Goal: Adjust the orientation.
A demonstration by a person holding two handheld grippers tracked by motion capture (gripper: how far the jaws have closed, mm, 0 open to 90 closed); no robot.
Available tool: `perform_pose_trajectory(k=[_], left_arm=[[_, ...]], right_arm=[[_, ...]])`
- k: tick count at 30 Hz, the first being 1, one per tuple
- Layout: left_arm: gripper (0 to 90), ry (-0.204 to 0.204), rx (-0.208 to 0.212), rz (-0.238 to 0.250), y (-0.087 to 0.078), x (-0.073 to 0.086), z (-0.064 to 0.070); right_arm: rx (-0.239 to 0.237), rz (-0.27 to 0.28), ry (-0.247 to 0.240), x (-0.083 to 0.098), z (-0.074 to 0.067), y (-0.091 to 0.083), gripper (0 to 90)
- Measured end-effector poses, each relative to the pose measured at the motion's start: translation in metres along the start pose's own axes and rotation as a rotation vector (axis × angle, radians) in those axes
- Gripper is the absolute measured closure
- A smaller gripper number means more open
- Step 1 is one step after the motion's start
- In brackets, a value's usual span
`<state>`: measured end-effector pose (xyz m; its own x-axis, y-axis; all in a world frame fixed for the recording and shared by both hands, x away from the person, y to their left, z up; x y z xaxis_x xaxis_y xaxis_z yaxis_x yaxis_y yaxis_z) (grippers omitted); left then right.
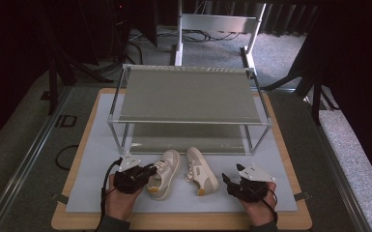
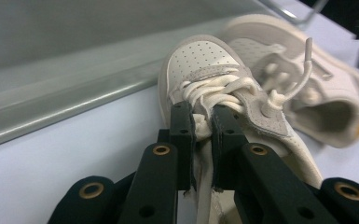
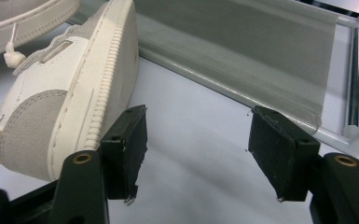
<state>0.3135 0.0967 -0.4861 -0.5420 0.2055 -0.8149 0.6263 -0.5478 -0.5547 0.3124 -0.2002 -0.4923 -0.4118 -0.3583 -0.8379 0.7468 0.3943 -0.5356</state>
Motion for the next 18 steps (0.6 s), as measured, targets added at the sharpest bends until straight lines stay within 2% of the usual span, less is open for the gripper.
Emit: perform_pose_trajectory(k=[2, 8, 10, 18], left_arm=[[81.2, -0.009, -0.029, -0.001, -0.0001, 0.0005, -0.0029], [81.0, 0.008, -0.096, 0.001, 0.0006, 0.0013, -0.0046], [80.8, 0.014, -0.105, -0.002, 0.0008, 0.0014, -0.0040], [79.3, 0.008, -0.097, -0.006, 0.0023, 0.0013, -0.0040]], right_arm=[[-0.001, -0.001, 0.000, 0.0002, -0.0005, 0.0002, 36.8], [-0.001, -0.002, -0.008, 0.0004, -0.0009, 0.0006, 36.8], [-0.001, -0.002, -0.006, 0.0005, -0.0008, 0.0007, 36.8], [-0.002, -0.002, -0.009, 0.0001, -0.0011, 0.0005, 36.8]])
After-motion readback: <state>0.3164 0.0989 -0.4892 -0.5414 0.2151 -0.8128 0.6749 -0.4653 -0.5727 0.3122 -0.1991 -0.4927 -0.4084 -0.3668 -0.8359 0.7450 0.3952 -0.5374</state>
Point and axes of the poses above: each handheld gripper's, and its own axes: y roughly forward along the jaws, x roughly out of its underside, z roughly to its right, the point moved 8 cm from there along y, roughly forward along the jaws
